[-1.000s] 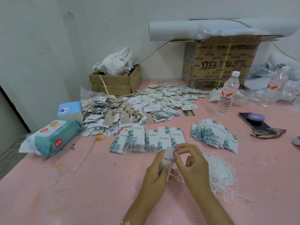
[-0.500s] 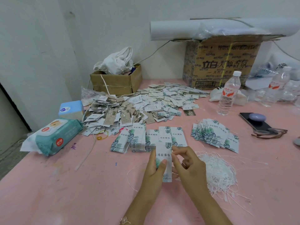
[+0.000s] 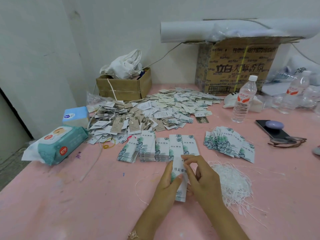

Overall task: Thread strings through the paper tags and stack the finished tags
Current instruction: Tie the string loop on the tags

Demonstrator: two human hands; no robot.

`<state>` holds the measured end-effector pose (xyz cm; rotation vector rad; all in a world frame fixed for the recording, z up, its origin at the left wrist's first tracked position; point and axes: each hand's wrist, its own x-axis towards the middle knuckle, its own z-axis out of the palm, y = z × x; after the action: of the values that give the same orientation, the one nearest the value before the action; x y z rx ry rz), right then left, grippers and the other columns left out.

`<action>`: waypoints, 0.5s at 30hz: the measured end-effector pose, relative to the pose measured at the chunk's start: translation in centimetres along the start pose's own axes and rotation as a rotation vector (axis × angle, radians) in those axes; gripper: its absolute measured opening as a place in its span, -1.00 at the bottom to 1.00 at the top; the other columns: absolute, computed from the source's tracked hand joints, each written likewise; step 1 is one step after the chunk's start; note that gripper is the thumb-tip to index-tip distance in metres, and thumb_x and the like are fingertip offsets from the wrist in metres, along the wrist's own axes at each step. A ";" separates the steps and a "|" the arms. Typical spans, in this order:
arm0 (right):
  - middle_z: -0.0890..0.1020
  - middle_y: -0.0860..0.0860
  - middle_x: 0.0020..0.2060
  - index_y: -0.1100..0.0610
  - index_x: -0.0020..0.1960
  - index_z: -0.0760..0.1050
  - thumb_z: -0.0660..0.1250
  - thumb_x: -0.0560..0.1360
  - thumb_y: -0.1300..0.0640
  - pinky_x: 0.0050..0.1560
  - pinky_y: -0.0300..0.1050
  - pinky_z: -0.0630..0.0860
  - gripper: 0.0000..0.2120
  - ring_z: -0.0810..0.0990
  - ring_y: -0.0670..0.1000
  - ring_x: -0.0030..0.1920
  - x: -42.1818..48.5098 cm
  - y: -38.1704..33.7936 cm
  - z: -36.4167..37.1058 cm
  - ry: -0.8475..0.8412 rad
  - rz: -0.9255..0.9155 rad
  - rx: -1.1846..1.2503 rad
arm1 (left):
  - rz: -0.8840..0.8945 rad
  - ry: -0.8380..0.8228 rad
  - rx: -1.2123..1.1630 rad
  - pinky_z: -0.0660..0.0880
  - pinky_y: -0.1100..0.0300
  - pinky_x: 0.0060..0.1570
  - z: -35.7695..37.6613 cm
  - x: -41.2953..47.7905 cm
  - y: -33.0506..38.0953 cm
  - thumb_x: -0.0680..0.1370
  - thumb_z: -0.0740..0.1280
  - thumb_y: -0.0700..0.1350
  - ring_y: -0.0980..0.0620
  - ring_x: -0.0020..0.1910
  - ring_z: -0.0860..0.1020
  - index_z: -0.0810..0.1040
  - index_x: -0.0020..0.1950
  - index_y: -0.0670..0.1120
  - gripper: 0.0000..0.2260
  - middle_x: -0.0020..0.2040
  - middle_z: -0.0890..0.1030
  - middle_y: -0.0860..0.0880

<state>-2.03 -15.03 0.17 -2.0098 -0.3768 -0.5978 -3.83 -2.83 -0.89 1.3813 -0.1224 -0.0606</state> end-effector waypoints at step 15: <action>0.46 -0.21 -0.18 -0.06 -0.18 0.51 0.49 0.40 0.20 -0.35 -0.46 0.35 -0.79 0.47 -0.28 -0.18 0.3 0.3 0.0 0.128 -0.049 -0.205 | 0.281 0.012 0.422 0.54 0.31 -0.06 -0.4 -0.4 -0.3 0.67 0.10 -0.14 0.13 -0.05 0.62 0.30 0.26 0.51 -0.53 0.04 0.63 0.24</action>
<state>-1.61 -15.12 0.16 -2.1481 -0.2982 -0.8190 -4.20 -2.48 -1.23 1.7719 -0.3322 0.2199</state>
